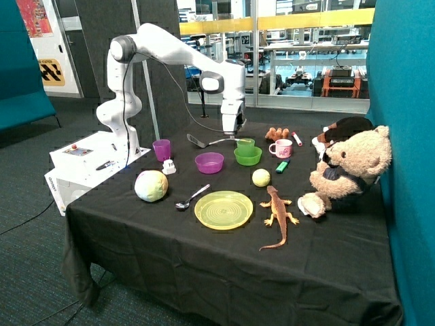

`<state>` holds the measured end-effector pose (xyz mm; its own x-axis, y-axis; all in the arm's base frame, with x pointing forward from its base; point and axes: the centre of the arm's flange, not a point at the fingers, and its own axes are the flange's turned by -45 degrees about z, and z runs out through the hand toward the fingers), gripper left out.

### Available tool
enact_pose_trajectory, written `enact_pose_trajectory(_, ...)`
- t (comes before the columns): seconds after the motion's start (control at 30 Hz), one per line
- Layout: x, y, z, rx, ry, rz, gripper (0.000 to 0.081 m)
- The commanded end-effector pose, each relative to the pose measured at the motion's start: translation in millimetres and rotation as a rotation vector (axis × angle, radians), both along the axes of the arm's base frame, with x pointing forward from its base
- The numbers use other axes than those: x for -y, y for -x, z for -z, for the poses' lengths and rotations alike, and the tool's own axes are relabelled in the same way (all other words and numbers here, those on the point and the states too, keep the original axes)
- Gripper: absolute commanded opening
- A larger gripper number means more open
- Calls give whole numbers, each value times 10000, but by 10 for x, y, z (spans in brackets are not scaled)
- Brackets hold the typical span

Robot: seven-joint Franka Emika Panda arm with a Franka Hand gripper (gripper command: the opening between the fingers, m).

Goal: Match the cups with the appropriate bowls

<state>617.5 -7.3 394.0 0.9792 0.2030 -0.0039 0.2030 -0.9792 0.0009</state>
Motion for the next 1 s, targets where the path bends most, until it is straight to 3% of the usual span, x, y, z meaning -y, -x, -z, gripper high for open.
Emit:
enact_pose_trajectory(0.0, 8, 467, -252, 35, -18, -653, 489)
enact_pose_trajectory(0.13, 60, 652, -318, 35, -18, -667, 481)
enact_pose_trajectory(0.63, 638, 1072, -357, 37, -15, 880, 493)
enact_pose_trajectory(0.97, 602, 1390, -572, 37, -15, 1244, 491)
